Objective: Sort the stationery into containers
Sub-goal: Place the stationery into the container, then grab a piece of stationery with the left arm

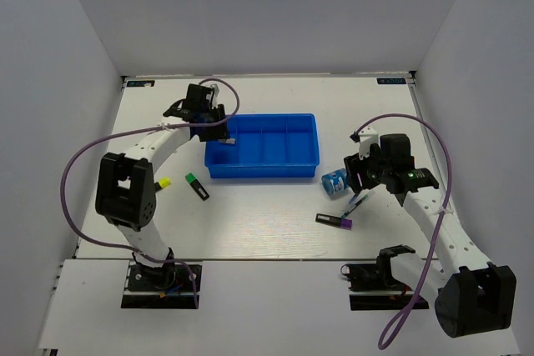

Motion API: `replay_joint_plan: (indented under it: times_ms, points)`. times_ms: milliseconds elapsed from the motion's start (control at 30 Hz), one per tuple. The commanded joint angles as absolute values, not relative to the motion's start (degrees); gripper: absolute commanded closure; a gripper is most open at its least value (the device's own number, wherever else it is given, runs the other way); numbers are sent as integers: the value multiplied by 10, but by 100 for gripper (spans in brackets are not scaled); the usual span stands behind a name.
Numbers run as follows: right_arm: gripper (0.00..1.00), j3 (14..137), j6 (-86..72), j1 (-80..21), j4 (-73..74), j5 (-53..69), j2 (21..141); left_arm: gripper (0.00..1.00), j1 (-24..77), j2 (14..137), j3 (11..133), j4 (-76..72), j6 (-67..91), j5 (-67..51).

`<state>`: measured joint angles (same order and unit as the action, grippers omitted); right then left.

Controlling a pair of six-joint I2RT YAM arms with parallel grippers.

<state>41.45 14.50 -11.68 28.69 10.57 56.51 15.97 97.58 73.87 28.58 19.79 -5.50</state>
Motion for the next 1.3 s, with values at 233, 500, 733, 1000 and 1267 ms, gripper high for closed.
replay_joint_plan:
  times_ms: [233, 500, 733, 1000, 1267]
  points:
    - [33, 421, 152, -117, 287, 105, 555, 35, 175, 972, 809, 328, 172, -22]
    - [100, 421, 156, -118, 290, 117, 550, 99, 131, 818, 678, 371, 232, 90]
    - [46, 428, 157, -120, 301, 141, 556, 47, 34, 699, 496, 384, 320, 26]
    - [46, 426, 155, -124, 302, 134, 554, 48, 40, 772, 504, 355, 389, 1]
    - [45, 428, 153, -125, 301, 128, 553, 47, 60, 846, 518, 372, 399, 39]
